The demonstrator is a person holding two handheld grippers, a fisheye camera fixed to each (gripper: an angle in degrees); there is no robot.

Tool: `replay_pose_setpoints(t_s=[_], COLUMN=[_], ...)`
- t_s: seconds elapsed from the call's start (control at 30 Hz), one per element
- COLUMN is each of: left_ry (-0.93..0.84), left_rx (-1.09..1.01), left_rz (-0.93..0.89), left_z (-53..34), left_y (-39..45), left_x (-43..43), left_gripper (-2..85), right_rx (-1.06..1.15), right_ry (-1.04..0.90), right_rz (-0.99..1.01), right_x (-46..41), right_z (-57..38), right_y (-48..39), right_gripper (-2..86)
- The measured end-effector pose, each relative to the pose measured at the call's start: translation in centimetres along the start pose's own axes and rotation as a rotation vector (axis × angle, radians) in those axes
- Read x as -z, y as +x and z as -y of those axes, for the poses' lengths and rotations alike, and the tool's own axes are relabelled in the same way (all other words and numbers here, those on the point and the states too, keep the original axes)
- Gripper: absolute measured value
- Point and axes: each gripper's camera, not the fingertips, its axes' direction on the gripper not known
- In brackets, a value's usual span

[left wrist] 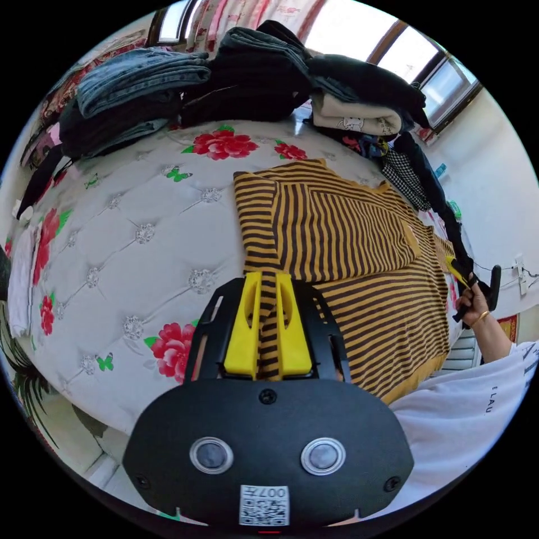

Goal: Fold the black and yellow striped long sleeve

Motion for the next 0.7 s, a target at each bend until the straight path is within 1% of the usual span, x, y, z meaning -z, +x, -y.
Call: replay_pose_setpoints(t_s=[0.07,0.13,0.23,0.27,0.37,0.4,0.43,0.5,0.53,0.6,0.67,0.7], left_ry=[0.012,0.01,-0.011,-0.025,-0.061,-0.064,-0.063,-0.054,-0.045,-0.026,0.001,0.006], left_rx=[0.087,0.155,0.262,0.299,0.383,0.401,0.436,0.491,0.524,0.554,0.573,0.578], left_rz=[0.003,0.007,0.034,0.043,0.043,0.042,0.034,0.019,0.008,-0.001,0.024,0.032], left_z=[-2.0,-4.1,-8.1,-9.7,-13.2,-13.8,-15.0,-16.6,-17.5,-18.8,-20.5,-20.9], left_y=[-0.5,-0.5,0.2,0.7,2.0,2.3,2.7,3.4,3.8,4.4,5.2,5.4], left_x=[1.7,2.7,3.7,3.9,4.0,4.0,4.2,4.6,5.0,5.8,7.1,7.4], left_gripper=[2.6,0.9,-0.1,-0.3,-0.7,-0.7,-0.8,-0.9,-0.9,-1.0,-1.0,-1.0], right_rx=[-0.127,-0.302,-0.443,-0.46,-0.556,-0.599,-0.641,-0.683,-0.698,-0.742,-0.675,-0.524], right_ry=[0.061,0.15,0.217,0.223,0.234,0.242,0.25,0.3,0.345,0.376,0.376,0.374], right_rz=[-0.033,-0.057,-0.048,-0.036,0.098,0.189,0.276,0.363,0.388,0.4,0.436,0.417], right_x=[2.6,5.9,8.4,8.6,8.4,7.9,7.2,6.7,6.7,6.9,7.9,9.2], right_z=[0.6,1.0,1.5,1.7,2.4,2.6,2.7,3.1,3.5,4.5,6.8,8.9], right_y=[5.0,12.0,19.0,20.1,24.7,26.1,27.2,27.8,27.8,27.5,25.7,22.7], right_gripper=[7.7,8.1,8.2,8.2,8.4,8.2,7.8,6.6,5.0,2.6,1.2,0.7])
